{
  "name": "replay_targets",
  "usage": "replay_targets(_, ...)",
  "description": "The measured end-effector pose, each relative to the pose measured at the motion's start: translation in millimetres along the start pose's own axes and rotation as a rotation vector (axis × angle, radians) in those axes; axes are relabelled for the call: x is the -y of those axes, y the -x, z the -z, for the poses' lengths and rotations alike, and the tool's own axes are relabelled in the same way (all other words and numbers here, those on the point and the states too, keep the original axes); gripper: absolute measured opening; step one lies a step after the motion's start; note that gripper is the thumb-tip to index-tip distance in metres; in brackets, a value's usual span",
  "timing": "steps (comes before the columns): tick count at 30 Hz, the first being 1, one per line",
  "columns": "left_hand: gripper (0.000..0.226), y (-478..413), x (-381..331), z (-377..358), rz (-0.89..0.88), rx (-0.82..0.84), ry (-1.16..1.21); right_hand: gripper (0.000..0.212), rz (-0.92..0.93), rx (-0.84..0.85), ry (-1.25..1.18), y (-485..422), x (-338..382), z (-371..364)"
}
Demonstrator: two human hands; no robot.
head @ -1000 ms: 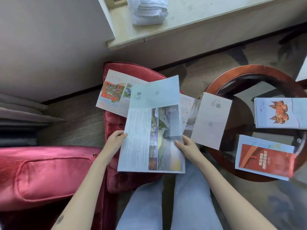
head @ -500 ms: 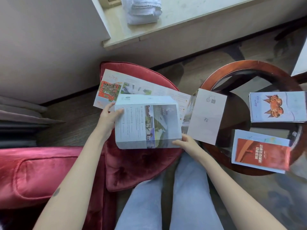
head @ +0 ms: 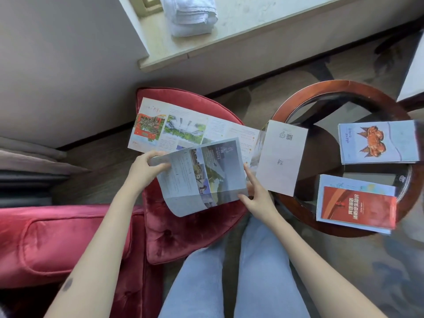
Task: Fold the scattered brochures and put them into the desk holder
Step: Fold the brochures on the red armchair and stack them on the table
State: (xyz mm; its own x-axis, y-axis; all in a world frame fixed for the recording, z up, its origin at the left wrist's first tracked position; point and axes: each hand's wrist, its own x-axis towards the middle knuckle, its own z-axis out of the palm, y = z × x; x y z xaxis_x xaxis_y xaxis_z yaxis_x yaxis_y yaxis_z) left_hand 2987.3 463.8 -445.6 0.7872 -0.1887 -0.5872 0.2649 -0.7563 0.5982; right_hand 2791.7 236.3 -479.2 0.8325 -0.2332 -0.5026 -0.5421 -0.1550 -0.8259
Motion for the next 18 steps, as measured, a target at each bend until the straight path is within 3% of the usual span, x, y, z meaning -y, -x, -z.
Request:
replay_targets(4, 0.027, 1, 2, -8, -0.096, -0.186, -0.156, 0.086, -0.024, -0.027, -0.081, 1, 1, -3)
replay_targets(9, 0.029, 16, 1, -10, -0.355, -0.177, -0.017, 0.079, -0.12, -0.046, -0.34, -3, 3, 4)
replay_targets(11, 0.035, 17, 2, -6, -0.337, -0.148, 0.05, 0.067, -0.11, -0.005, -0.363, -4, 5, 8)
replay_targets(15, 0.016, 9, 1, 6, -0.216, -0.046, 0.184, 0.051, -0.106, 0.0, -0.324, -4, 8, 18)
replay_targets(18, 0.016, 8, -7, 12, -0.191, 0.085, 0.315, 0.039, -0.129, 0.018, -0.279, -7, 6, 21)
